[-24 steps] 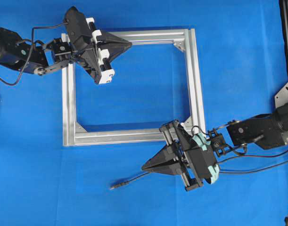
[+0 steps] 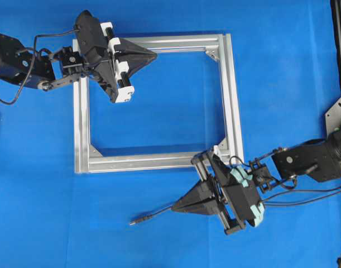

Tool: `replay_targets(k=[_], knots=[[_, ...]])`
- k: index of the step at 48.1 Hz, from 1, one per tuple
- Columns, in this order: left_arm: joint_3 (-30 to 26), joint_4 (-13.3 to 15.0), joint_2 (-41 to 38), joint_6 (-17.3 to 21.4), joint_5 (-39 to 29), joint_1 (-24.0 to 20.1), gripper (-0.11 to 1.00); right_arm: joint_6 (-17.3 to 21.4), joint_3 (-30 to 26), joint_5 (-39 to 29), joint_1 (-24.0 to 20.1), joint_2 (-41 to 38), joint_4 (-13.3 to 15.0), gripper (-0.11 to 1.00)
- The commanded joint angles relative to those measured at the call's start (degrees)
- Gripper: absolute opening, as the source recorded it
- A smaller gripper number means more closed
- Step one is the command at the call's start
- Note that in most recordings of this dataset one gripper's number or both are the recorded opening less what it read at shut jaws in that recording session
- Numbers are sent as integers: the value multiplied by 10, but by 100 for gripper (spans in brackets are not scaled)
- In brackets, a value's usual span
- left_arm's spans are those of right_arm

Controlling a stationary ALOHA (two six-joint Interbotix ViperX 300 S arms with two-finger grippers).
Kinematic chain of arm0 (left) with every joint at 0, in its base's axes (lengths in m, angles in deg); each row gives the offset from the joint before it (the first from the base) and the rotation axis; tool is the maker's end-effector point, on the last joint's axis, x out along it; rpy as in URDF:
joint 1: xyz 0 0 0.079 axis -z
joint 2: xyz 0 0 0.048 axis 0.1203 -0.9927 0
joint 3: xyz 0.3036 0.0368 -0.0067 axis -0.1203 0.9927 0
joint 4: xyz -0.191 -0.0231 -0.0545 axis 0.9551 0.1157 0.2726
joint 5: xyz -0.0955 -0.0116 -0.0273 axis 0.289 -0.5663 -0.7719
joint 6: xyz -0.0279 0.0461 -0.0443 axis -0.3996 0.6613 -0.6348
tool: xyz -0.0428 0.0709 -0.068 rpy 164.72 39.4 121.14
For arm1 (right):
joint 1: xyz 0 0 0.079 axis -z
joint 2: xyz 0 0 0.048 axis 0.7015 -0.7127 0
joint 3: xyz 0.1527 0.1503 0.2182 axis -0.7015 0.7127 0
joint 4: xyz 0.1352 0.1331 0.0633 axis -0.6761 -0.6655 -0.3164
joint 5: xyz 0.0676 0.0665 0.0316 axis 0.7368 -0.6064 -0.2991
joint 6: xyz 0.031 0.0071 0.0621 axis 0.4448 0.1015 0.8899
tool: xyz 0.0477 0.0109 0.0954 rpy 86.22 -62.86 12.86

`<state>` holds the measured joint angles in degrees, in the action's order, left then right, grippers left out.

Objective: Insert the wire through the string loop located on the right side.
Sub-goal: 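Lift the black USB cable with the right gripper and rotate it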

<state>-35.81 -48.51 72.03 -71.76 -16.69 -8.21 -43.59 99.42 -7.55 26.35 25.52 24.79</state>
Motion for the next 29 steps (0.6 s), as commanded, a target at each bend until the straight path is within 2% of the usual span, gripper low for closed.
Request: replay_targets(k=[1, 7, 11, 18, 21, 26, 29], knots=[[-4, -2, 17, 0, 4, 1, 0, 10, -10, 2, -2, 17, -1, -5], [-5, -2, 18, 1, 4, 1, 0, 22, -11, 4, -5, 17, -1, 9], [-5, -2, 17, 1, 4, 1, 0, 25, -12, 3, -11, 16, -2, 30], [-5, -2, 17, 1, 4, 1, 0, 25, -20, -2, -18, 11, -9, 75], [-6, -1, 17, 1, 4, 1, 0, 25, -25, -7, -19, 8, -13, 88], [-7, -2, 17, 1, 5, 1, 0, 25, -34, -18, -19, -2, -19, 84], [-8, -2, 17, 1, 5, 1, 0, 25, -42, -23, -20, -11, -21, 86]])
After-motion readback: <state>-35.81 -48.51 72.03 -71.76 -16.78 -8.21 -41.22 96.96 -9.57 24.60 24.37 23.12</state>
